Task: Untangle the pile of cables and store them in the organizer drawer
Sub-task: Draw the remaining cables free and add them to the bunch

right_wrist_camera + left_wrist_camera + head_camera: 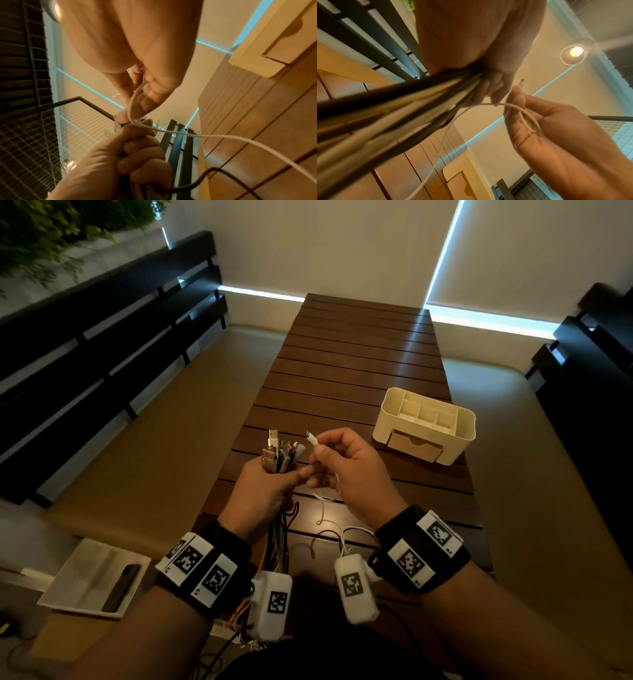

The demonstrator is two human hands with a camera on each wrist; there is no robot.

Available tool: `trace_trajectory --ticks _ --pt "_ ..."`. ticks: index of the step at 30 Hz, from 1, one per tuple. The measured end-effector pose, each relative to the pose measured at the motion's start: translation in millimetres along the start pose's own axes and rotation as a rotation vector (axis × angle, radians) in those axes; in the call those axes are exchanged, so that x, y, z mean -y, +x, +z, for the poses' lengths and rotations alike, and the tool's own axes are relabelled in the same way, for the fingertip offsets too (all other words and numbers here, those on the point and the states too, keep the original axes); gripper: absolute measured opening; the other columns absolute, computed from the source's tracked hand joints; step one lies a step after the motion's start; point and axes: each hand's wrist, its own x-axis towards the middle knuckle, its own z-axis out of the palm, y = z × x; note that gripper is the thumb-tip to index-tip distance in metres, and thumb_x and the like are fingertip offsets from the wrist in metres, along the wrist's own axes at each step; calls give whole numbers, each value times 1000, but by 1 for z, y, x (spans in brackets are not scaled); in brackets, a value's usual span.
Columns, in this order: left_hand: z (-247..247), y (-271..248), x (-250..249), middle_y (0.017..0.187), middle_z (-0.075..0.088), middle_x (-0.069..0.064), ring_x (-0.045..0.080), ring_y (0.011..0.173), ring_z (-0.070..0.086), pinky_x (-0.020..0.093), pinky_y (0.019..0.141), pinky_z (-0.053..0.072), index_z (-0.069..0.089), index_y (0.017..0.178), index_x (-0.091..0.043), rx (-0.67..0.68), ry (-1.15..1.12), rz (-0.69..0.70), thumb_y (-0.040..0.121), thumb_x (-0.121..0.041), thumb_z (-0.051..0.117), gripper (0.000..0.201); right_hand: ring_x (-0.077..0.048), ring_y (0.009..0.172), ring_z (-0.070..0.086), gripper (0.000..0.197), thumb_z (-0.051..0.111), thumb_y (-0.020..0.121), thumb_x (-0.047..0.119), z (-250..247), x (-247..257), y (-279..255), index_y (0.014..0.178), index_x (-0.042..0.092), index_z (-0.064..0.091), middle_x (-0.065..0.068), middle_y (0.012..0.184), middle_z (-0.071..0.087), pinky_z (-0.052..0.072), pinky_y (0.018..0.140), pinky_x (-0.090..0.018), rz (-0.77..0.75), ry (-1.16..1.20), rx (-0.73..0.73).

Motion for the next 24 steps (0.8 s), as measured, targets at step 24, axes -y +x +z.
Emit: trace_trajectory --ticks 24 --pt "-1 3 4 60 39 13 20 52 39 30 52 38 60 85 -12 68 -206 83 98 -23 61 17 -13 44 42 19 55 101 28 -5 -4 6 86 15 55 -3 65 63 29 40 -23 156 -277 195"
